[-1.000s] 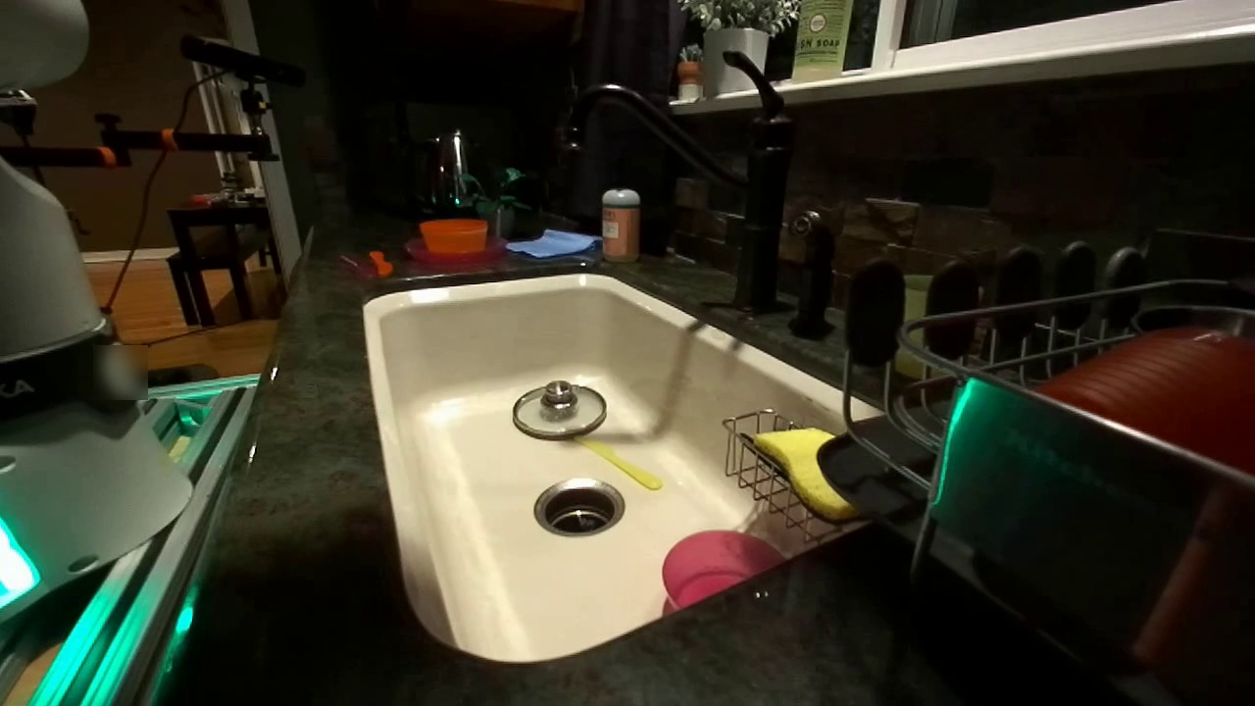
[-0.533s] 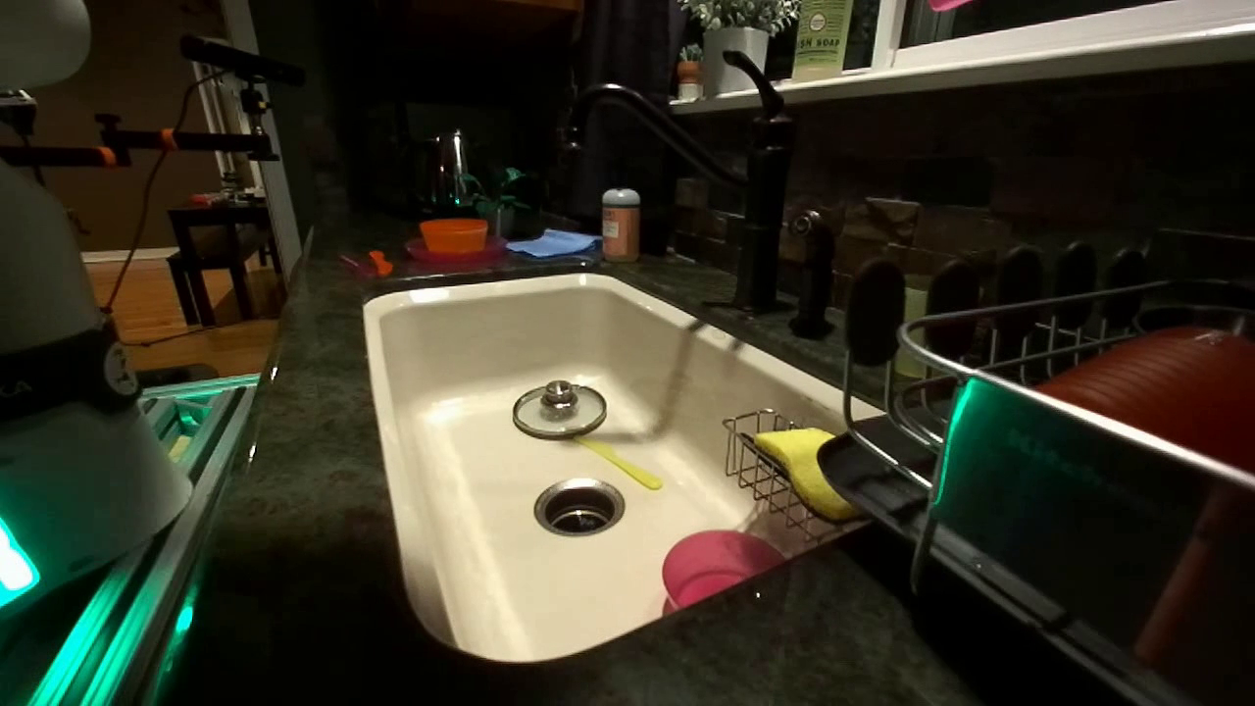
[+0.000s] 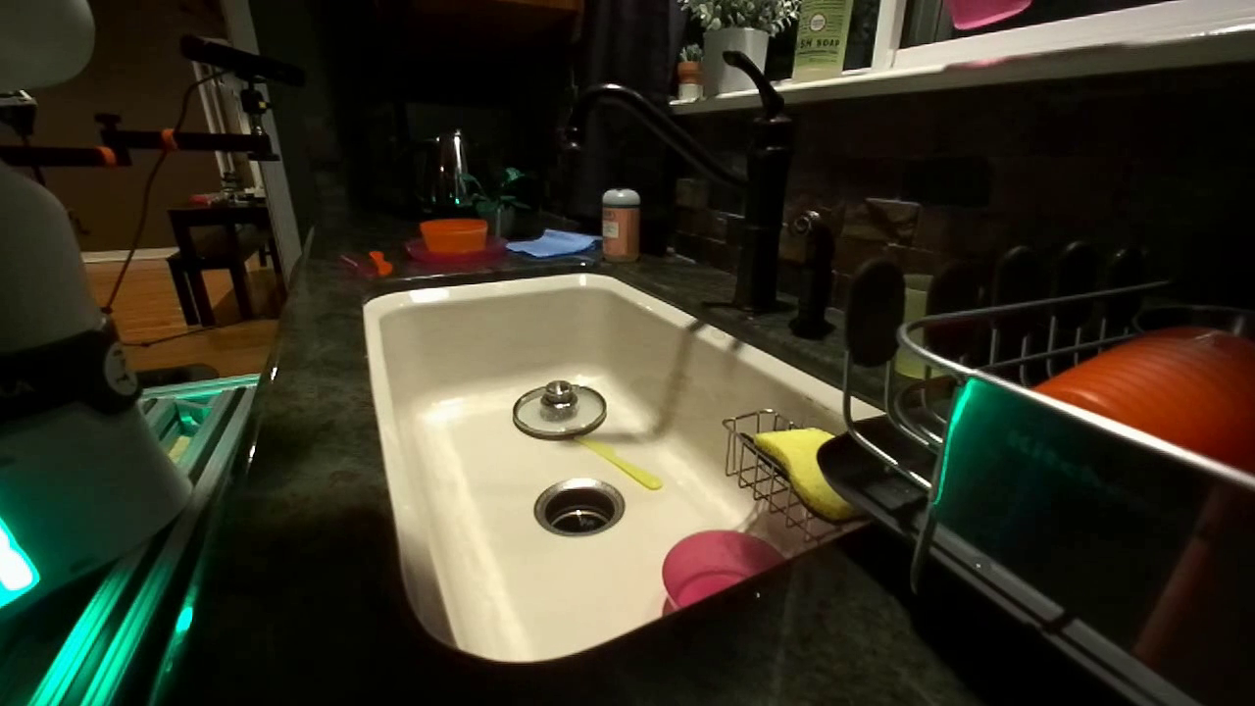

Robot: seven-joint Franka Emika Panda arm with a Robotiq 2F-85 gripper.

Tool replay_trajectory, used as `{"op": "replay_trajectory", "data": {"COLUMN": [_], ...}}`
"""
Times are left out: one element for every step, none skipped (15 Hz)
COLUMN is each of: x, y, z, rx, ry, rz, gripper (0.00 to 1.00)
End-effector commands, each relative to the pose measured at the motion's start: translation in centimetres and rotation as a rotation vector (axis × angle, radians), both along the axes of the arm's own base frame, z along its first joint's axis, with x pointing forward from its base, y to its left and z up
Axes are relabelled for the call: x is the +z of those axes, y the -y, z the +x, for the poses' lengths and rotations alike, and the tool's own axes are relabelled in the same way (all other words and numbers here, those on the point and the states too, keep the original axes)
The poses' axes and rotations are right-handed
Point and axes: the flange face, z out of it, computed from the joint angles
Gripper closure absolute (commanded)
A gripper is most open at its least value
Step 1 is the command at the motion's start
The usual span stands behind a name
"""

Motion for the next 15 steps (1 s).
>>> {"op": "replay_trajectory", "data": {"x": [-0.1,-0.2,-0.2,-0.3,-0.3,-0.4,-0.5,-0.6,-0.6,-0.9,-1.1,-1.4,-1.6,-1.8,-2.0], "y": [0.0,0.0,0.0,-0.1,-0.1,0.0,0.0,0.2,0.2,0.1,0.1,0.1,0.0,0.0,0.0], "z": [1.9,2.2,2.4,2.6,2.8,3.0,3.2,3.3,3.5,3.7,3.8,3.9,4.0,4.1,4.1], "rx": [-0.081,-0.097,-0.108,-0.119,-0.129,-0.140,-0.152,-0.168,-0.185,-0.199,-0.211,-0.221,-0.229,-0.231,-0.233], "ry": [-0.030,-0.039,-0.043,-0.050,-0.056,-0.060,-0.065,-0.067,-0.069,-0.072,-0.080,-0.087,-0.095,-0.110,-0.121], "rz": [0.054,0.059,0.063,0.066,0.070,0.075,0.083,0.103,0.117,0.128,0.144,0.148,0.146,0.143,0.139], "gripper": [0.98,0.98,0.98,0.98,0.98,0.98,0.98,0.98,0.98,0.98,0.98,0.98,0.98,0.98,0.98]}}
